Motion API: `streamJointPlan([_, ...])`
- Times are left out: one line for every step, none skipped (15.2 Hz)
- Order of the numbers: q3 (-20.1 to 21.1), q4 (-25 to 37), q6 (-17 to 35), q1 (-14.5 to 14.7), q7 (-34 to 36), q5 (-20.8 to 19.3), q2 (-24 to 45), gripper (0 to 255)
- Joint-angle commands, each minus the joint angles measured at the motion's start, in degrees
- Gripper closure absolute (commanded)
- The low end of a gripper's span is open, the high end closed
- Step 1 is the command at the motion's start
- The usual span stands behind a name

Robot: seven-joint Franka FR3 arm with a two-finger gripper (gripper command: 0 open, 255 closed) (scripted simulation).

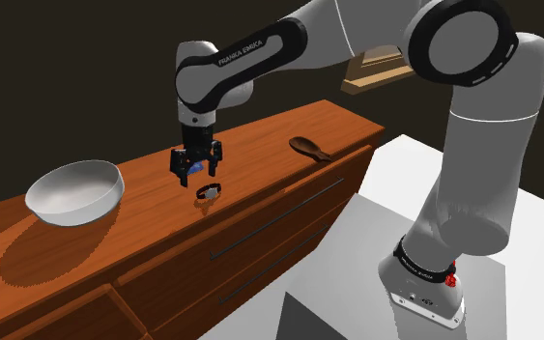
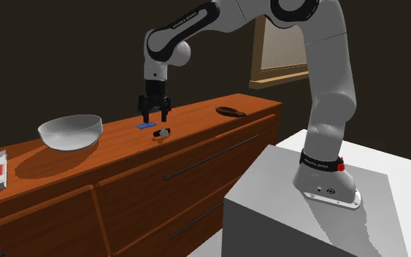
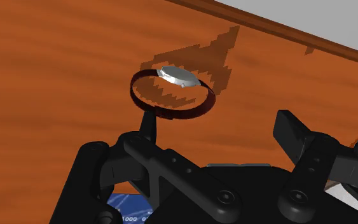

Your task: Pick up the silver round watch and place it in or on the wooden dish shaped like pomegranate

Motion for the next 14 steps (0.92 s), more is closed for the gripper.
streamJointPlan([0.2, -0.4, 1.2, 0.3, 0.1, 0.1, 0.8, 0])
streamJointPlan([0.2, -0.7, 1.9, 0.4, 0.0, 0.2, 1.1, 0])
streamJointPlan([0.2, -1.1, 2.6, 0.5, 0.0, 0.2, 1.4, 0])
streamJointPlan([0.3, -1.4, 3.2, 0.6, 0.0, 0.2, 1.7, 0])
streamJointPlan([0.3, -1.7, 3.9, 0.7, 0.0, 0.2, 2.1, 0])
streamJointPlan([0.3, -1.9, 4.3, 0.8, 0.0, 0.2, 2.2, 0])
streamJointPlan([0.3, -1.9, 4.3, 0.8, 0.0, 0.2, 2.3, 0])
streamJointPlan([0.3, -1.9, 4.3, 0.8, 0.0, 0.2, 2.3, 0])
streamJointPlan([0.3, -1.9, 4.3, 0.8, 0.0, 0.2, 2.3, 0])
streamJointPlan([0.3, -1.9, 4.3, 0.8, 0.0, 0.2, 2.3, 0])
streamJointPlan([0.3, -1.9, 4.3, 0.8, 0.0, 0.2, 2.3, 0])
streamJointPlan([0.3, -1.9, 4.3, 0.8, 0.0, 0.2, 2.3, 0])
streamJointPlan([0.3, -1.9, 4.3, 0.8, 0.0, 0.2, 2.3, 0])
streamJointPlan([0.3, -1.9, 4.3, 0.8, 0.0, 0.2, 2.3, 0])
